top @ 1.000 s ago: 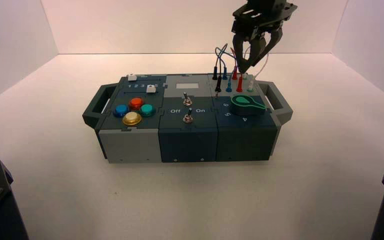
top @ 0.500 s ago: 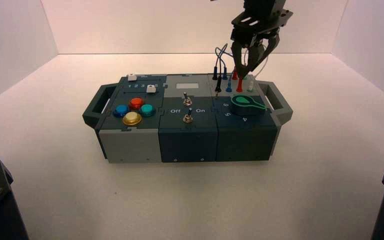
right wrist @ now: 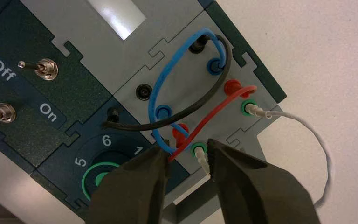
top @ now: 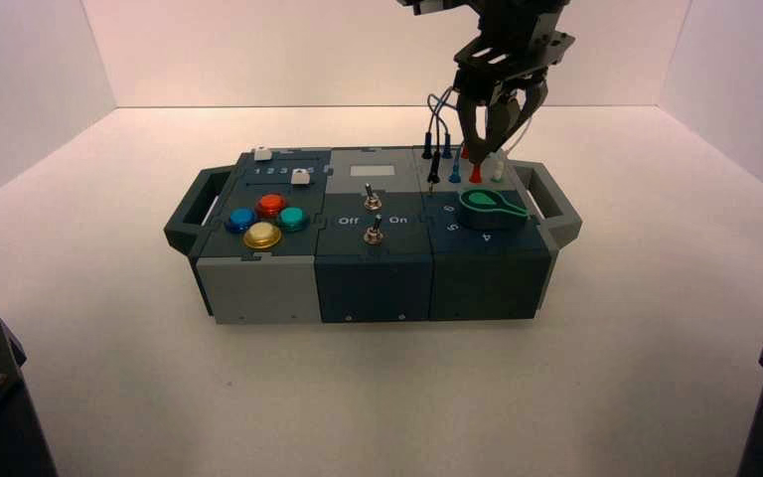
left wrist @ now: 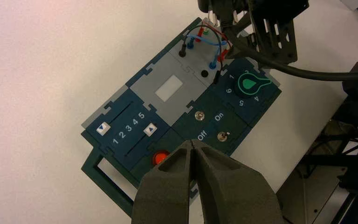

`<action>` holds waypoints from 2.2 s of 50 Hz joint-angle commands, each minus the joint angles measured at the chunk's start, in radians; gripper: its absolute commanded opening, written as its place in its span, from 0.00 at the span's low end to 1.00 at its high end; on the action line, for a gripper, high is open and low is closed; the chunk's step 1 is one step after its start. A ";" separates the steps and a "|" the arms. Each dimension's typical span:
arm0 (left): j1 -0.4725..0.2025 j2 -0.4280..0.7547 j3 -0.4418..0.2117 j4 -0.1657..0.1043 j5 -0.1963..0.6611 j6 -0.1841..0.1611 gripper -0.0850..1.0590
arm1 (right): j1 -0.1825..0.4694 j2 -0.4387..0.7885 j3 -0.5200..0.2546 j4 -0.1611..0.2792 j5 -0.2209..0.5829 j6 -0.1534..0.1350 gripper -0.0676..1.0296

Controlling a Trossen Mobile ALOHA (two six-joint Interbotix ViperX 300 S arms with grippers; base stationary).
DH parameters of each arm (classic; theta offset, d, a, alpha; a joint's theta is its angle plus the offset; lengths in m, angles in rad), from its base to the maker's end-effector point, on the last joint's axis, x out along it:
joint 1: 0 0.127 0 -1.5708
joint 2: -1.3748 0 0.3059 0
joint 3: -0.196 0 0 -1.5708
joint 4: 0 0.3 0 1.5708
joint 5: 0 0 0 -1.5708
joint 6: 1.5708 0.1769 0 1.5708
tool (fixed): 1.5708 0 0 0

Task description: Pull the red wire.

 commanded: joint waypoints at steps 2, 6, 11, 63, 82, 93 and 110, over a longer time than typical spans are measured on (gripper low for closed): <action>-0.002 -0.006 -0.012 -0.003 -0.008 0.000 0.04 | 0.008 -0.012 -0.028 0.008 -0.008 -0.006 0.42; -0.002 -0.006 -0.012 -0.003 -0.009 0.000 0.04 | 0.008 -0.012 -0.028 0.009 -0.011 -0.006 0.39; -0.002 -0.006 -0.012 -0.003 -0.009 0.000 0.04 | 0.008 -0.012 -0.028 0.011 -0.012 -0.006 0.34; -0.002 0.005 -0.012 -0.003 -0.008 -0.003 0.04 | 0.018 -0.040 -0.052 0.003 0.029 -0.009 0.04; -0.002 0.005 -0.012 -0.003 -0.008 -0.008 0.04 | 0.021 -0.087 -0.057 0.015 0.107 -0.015 0.04; -0.002 0.005 -0.014 -0.003 -0.011 -0.009 0.04 | 0.054 -0.118 -0.040 0.046 0.152 -0.015 0.04; 0.005 0.005 -0.015 -0.003 -0.011 -0.011 0.04 | 0.066 -0.137 -0.031 0.072 0.219 -0.009 0.29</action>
